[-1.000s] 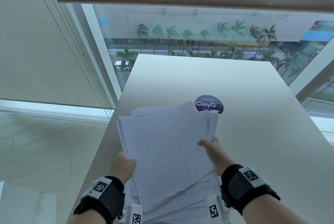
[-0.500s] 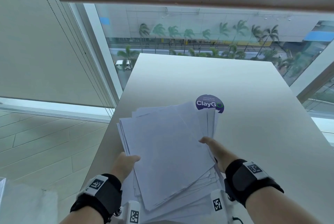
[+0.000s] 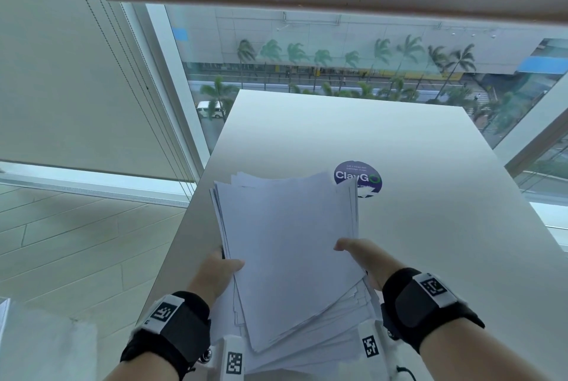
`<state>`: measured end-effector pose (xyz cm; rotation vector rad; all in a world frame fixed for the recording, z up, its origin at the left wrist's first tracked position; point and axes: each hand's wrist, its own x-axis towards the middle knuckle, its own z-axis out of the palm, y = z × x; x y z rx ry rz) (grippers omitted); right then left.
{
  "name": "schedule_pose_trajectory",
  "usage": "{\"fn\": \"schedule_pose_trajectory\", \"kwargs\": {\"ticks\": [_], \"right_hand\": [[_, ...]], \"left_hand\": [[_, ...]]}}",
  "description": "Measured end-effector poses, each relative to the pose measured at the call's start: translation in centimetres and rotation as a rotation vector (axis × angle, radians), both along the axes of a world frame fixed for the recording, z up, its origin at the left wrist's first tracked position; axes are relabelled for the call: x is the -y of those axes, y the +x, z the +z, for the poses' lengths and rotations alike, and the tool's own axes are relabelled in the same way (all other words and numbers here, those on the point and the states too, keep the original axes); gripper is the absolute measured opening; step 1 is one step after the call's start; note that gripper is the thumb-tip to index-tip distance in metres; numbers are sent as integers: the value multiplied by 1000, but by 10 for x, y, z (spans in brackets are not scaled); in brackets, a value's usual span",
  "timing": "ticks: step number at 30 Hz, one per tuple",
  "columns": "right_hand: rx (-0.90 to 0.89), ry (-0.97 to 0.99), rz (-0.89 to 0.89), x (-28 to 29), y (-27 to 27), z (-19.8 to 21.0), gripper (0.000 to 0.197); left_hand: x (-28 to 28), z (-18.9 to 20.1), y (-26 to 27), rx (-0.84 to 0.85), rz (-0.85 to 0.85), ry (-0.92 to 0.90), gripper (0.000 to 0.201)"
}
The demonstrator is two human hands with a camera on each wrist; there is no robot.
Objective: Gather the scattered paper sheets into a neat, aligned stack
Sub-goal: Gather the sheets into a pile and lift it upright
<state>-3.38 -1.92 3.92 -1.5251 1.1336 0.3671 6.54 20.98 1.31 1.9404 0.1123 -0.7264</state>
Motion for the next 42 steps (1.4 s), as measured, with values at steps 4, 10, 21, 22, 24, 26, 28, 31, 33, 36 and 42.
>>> {"fn": "schedule_pose_trajectory", "kwargs": {"ticks": [4,10,21,22,24,26,28,31,33,36,42], "right_hand": [[5,21,-13,0,-1,0,54],[5,59,-15,-3,-8,-8,53],[22,-9,61,8,-5,-22,44],[26,-8,61,8,-5,-22,45],[15,26,63,5,-7,-17,55],[-26,34,89,5,-10,-20,54],[-64,-15,94,5,-15,-28,45],[-80,-131,197,6,-18,-31,40],[-60,-224,261,13,-19,-32,37],[69,-410,301,24,-18,-20,16],[455,-417,-56,53,-23,19,12]], "left_hand": [[4,-3,3,-6,-41,64,28],[-2,-19,5,-61,-32,147,40],[-7,-30,1,112,-55,132,23],[-6,-29,1,104,-50,119,28],[-4,-28,2,71,-37,119,14],[-1,-26,2,10,-47,171,9],[2,-24,1,-19,-65,204,25],[6,-22,-1,-26,-74,215,42],[8,-20,-4,-38,-91,186,42],[14,-17,-14,-16,-130,78,42],[41,22,-12,184,2,-260,19]]}}
